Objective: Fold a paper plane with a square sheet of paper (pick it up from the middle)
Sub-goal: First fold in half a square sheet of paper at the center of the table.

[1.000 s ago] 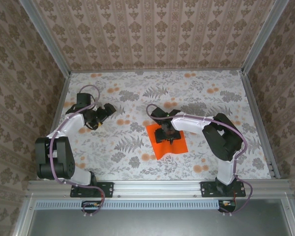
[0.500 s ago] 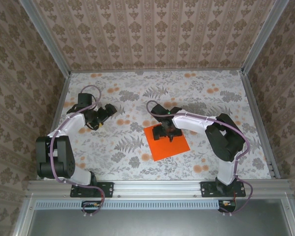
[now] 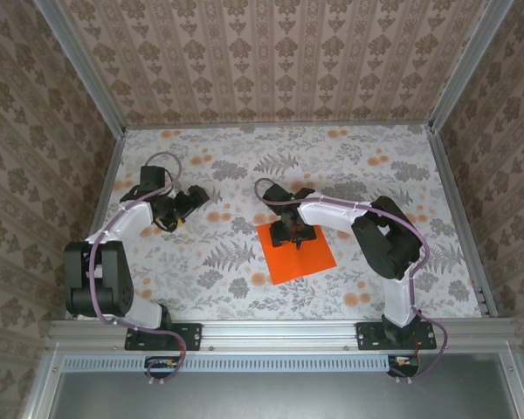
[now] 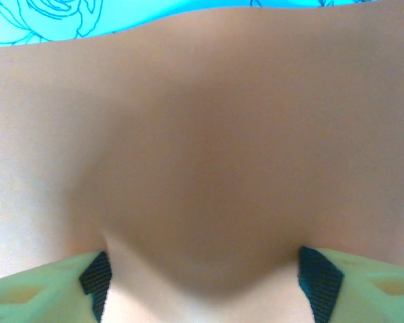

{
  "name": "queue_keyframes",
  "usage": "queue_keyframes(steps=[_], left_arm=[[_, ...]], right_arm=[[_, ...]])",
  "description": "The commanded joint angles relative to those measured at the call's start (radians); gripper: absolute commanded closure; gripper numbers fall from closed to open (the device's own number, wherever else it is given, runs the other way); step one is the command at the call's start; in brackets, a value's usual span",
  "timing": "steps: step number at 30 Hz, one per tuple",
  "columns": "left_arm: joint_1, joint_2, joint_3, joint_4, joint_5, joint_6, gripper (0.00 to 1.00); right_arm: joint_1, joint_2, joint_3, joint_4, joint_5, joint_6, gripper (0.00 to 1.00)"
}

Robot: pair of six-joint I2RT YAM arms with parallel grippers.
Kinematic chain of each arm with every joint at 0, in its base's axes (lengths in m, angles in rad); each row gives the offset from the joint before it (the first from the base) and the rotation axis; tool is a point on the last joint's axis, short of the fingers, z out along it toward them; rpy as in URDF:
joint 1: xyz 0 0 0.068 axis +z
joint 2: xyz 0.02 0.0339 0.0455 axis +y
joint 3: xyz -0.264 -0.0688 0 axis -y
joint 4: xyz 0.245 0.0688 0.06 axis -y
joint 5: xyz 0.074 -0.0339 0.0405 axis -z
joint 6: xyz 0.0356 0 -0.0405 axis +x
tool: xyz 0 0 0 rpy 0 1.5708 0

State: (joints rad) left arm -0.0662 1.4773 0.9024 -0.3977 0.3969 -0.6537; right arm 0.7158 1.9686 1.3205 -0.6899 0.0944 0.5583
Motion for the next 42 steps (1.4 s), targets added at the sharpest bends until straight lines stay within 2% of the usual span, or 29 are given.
queue_keyframes(steps=[1,5,8,11,15,18,20,26,33,37,42], left_arm=[[-0.010,0.006,-0.013,-0.005,0.016,0.005,0.00],[-0.017,-0.001,-0.032,0.014,0.028,-0.004,0.00],[-0.026,-0.018,-0.064,0.056,0.051,-0.020,0.00],[-0.030,-0.045,-0.108,0.122,0.084,-0.033,0.00],[-0.045,-0.078,-0.154,0.198,0.129,-0.053,0.00],[-0.062,-0.091,-0.179,0.248,0.158,-0.068,0.01],[-0.078,-0.097,-0.190,0.272,0.164,-0.074,0.02],[-0.141,-0.086,-0.201,0.315,0.166,-0.094,0.04],[-0.225,-0.041,-0.194,0.346,0.168,-0.119,0.08],[-0.286,-0.022,-0.193,0.373,0.168,-0.137,0.10],[-0.358,0.015,-0.210,0.443,0.203,-0.162,0.15]], right_arm=[[-0.003,0.016,-0.041,-0.018,-0.013,0.027,0.30],[-0.004,-0.059,-0.061,0.052,-0.058,0.054,0.49],[-0.015,-0.127,-0.092,0.145,-0.163,0.089,0.61],[-0.041,-0.193,-0.143,0.324,-0.362,0.145,0.75],[-0.087,-0.234,-0.225,0.614,-0.626,0.274,0.80],[-0.119,-0.223,-0.271,0.764,-0.726,0.360,0.80],[-0.141,-0.206,-0.299,0.816,-0.749,0.391,0.79],[-0.197,-0.150,-0.304,0.649,-0.673,0.303,0.73],[-0.207,-0.146,-0.252,0.379,-0.472,0.137,0.51],[-0.207,-0.151,-0.248,0.349,-0.430,0.121,0.44],[-0.207,-0.158,-0.257,0.381,-0.433,0.147,0.41]])
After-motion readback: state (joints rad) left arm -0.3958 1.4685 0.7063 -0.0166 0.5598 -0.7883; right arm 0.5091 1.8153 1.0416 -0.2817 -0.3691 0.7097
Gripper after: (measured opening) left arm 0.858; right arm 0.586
